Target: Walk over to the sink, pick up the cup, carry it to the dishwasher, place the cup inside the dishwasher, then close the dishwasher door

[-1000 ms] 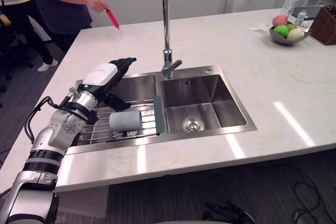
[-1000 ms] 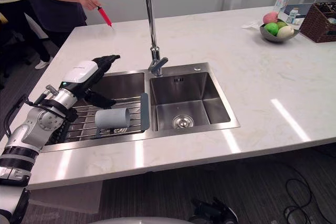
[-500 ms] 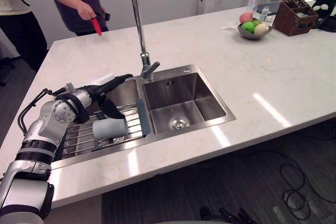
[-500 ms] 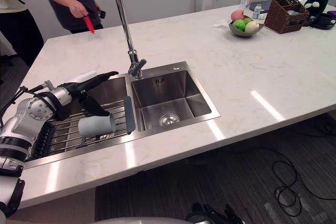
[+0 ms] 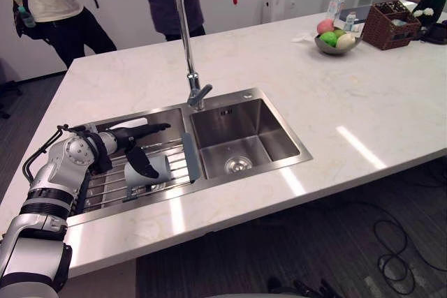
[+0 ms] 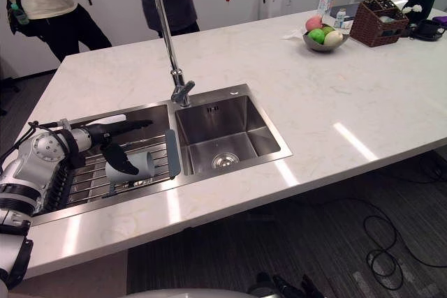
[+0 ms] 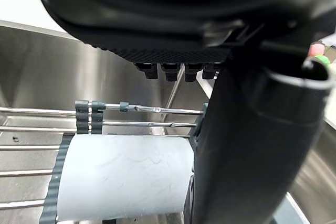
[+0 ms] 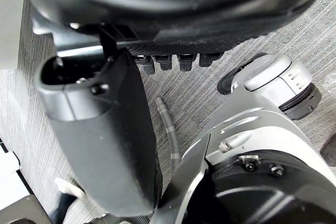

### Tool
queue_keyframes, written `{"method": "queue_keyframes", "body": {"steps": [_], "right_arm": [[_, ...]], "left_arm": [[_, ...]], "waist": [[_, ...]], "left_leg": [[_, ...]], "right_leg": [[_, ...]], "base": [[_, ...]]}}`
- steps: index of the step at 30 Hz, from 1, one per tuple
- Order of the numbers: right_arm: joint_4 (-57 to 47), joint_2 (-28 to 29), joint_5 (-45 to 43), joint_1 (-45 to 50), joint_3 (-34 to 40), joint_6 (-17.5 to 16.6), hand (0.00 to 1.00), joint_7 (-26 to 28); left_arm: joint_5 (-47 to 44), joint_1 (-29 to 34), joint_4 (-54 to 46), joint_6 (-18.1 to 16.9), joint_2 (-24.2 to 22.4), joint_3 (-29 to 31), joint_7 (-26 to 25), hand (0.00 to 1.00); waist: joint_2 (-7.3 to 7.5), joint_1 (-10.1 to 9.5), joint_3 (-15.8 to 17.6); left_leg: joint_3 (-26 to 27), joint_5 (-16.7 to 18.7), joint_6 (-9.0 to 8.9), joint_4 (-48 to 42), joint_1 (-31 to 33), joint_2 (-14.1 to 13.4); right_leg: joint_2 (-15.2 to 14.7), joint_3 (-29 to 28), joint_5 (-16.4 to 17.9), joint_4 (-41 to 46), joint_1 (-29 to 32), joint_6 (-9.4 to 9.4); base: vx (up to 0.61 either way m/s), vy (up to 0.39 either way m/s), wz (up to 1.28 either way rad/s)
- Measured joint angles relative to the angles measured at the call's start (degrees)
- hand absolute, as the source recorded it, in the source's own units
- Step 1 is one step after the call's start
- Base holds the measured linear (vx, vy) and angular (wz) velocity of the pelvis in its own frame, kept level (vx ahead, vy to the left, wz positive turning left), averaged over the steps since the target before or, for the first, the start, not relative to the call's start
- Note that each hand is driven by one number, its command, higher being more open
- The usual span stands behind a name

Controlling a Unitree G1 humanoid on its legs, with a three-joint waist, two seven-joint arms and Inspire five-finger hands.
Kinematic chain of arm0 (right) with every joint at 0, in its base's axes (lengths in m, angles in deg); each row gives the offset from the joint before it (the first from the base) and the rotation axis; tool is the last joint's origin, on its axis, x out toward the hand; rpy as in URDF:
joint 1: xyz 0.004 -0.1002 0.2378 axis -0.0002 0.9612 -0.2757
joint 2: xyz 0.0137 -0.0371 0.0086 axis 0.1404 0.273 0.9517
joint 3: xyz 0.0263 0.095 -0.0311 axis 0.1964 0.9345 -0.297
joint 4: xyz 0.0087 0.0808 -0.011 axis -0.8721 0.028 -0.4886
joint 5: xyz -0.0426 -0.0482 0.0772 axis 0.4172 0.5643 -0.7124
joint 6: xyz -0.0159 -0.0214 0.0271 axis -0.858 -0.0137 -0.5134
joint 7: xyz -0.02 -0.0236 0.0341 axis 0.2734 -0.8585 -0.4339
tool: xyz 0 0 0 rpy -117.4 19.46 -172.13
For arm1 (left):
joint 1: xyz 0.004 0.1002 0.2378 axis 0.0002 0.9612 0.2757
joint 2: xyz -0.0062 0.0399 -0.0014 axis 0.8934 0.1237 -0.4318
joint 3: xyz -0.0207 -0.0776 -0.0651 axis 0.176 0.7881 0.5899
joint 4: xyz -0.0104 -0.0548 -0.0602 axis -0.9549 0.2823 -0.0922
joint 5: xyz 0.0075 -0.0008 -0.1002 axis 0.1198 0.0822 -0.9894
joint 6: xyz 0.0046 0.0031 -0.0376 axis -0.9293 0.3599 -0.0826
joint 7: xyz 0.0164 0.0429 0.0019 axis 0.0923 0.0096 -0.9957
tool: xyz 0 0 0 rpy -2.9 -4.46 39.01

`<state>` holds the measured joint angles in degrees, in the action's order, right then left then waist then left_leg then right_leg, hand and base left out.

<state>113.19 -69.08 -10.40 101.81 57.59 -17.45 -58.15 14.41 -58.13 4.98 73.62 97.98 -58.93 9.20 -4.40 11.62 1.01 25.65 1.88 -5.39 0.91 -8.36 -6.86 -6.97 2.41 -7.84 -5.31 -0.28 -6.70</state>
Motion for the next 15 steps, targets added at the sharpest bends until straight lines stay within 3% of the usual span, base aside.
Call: {"method": "queue_keyframes", "body": {"steps": [15], "right_arm": [[0.01,-0.22,1.2,-0.16,0.0,0.57,1.0,-0.07]], "left_arm": [[-0.13,1.33,1.97,1.79,-0.16,0.0,2.98,1.0]], "waist": [[0.3,0.17,-0.34]], "left_leg": [[-0.37,-0.01,-0.01,0.4,-0.01,-0.04]], "right_leg": [[0.1,1.23,0.16,-0.01,-0.01,0.21]], "base": [[-0.03,-0.029,0.01]]}}
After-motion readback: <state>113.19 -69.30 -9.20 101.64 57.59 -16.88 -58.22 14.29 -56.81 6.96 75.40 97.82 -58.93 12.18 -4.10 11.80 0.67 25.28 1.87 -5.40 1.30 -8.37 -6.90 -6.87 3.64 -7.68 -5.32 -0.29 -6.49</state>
